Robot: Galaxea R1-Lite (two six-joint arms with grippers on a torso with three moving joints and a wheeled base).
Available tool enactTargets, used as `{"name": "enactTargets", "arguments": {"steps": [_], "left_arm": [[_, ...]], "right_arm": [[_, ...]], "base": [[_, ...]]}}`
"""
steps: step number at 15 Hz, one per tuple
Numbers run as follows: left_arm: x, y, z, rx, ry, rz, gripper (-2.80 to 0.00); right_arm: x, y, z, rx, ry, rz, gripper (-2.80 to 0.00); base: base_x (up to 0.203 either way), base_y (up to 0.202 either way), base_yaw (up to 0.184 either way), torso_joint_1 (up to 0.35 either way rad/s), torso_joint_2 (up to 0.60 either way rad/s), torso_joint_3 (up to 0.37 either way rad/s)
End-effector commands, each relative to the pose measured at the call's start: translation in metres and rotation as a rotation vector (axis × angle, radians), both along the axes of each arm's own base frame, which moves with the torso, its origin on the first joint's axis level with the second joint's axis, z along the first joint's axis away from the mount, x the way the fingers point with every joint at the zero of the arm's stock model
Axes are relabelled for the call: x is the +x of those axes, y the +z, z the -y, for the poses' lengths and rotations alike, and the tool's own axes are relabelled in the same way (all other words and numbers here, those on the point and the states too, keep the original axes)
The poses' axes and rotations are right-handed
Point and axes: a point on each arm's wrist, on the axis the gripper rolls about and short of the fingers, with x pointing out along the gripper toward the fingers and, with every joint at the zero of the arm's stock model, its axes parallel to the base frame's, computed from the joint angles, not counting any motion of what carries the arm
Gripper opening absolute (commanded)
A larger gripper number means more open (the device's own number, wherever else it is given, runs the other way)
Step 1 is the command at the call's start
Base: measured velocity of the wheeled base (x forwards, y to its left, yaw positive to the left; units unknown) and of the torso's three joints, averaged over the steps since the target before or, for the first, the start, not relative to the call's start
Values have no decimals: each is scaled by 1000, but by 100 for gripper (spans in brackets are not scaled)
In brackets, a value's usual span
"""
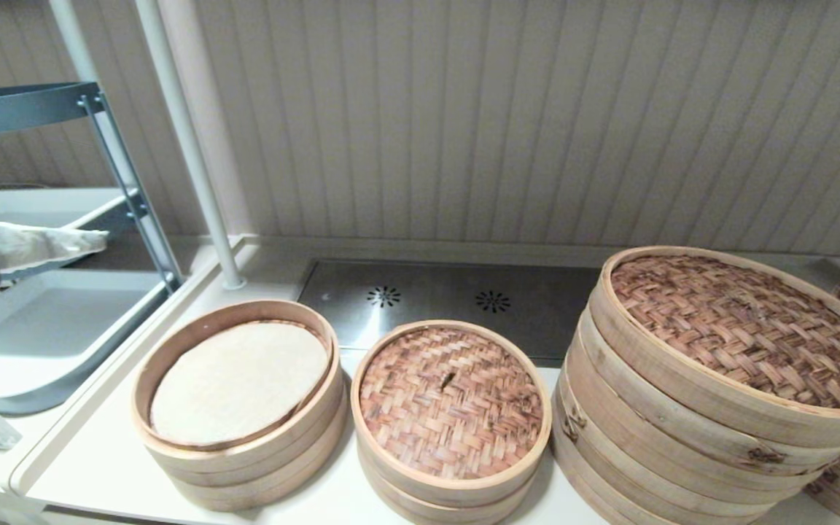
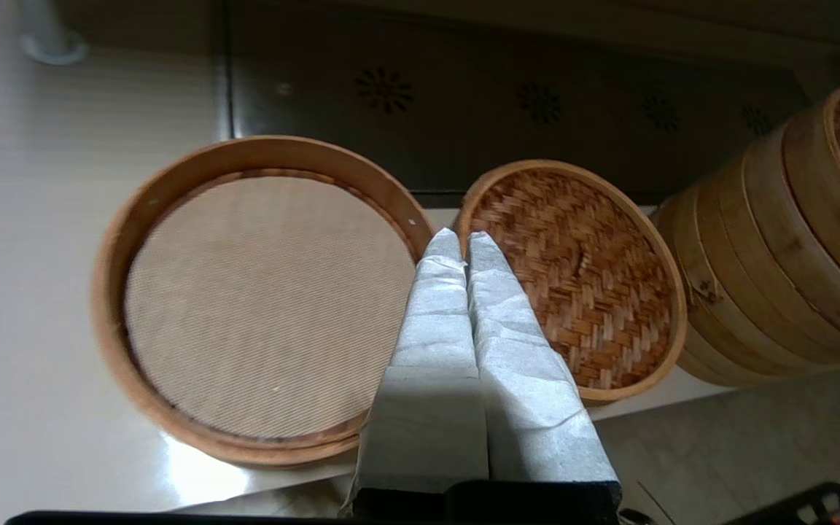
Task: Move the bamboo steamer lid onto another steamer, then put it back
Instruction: Pick up the steamer
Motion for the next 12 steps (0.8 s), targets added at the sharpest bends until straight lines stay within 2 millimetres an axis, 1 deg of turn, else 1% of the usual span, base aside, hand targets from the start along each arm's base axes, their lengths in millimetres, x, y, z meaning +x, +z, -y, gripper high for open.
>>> {"name": "enactTargets", "arguments": {"steps": [1,2,4,6,7,9,12], "left_arm": [[58,-18,35,26,-90,-146,-280],[72,-25,52,41,-112,-181,-280],[93,-38,88,64,-153,-241,-280],[102,-52,121,87,-208,-287,-280],[105,-60,135,101,-227,-309,-280],[108,-75,158,126,-262,-351,-280],[117,-101,184,154,-294,-400,-280]], "right_arm": [[0,0,0,0,0,-3,-280],[0,0,0,0,0,-3,-280],[0,0,0,-1,0,-1,-280],[0,0,0,0,0,-2,-280],[0,0,0,0,0,-3,-280],[0,0,0,0,0,-3,-280],[0,0,0,-1,0,-1,-280]], "base": [[0,0,0,0,0,0],[0,0,0,0,0,0],[0,0,0,0,0,0],[0,0,0,0,0,0],[0,0,0,0,0,0],[0,0,0,0,0,0],[0,0,0,0,0,0]]}}
